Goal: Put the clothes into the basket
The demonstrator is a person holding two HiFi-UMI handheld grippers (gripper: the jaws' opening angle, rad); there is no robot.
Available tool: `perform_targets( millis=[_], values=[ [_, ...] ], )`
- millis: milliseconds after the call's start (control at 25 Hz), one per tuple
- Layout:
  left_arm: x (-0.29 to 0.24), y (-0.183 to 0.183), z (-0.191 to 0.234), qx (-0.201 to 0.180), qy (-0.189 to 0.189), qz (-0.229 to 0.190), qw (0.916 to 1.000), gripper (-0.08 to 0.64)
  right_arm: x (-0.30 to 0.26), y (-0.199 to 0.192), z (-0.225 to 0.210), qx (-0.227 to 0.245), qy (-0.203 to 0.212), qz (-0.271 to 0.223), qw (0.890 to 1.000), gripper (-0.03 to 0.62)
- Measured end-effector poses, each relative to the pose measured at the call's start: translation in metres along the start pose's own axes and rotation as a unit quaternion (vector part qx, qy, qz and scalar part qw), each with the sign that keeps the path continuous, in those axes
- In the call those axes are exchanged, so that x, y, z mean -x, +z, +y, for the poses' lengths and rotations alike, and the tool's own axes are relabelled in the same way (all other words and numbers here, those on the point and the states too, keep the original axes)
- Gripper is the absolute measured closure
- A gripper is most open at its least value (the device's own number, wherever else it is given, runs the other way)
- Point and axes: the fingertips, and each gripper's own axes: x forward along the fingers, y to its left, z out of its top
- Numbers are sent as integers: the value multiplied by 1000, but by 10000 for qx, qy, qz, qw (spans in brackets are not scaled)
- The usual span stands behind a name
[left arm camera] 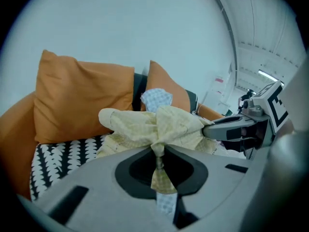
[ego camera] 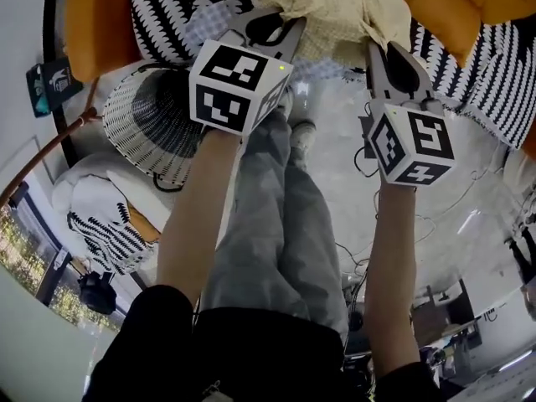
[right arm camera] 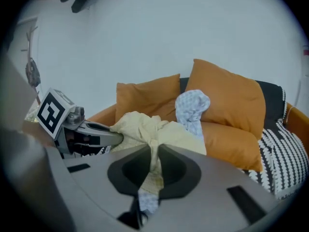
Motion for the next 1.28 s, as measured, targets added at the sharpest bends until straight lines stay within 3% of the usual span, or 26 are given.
perform_targets(
  millis=[320,560,880,1280],
  values=[
    [125,-18,6,273,749,-641,9948,528,38,20,102,164,966,-446,9942,555],
    [229,-60,21,828,1579,-1007,9788,528,58,25,212,614,2166,-517,9730,555],
    [360,-148,34,1634,2822,-986,9402,528,81,-10,360,988,3575,-114,9286,555],
    [489,-252,25,2486,4226,-677,8689,528,114,-81,506,1125,4928,527,8613,555]
  ],
)
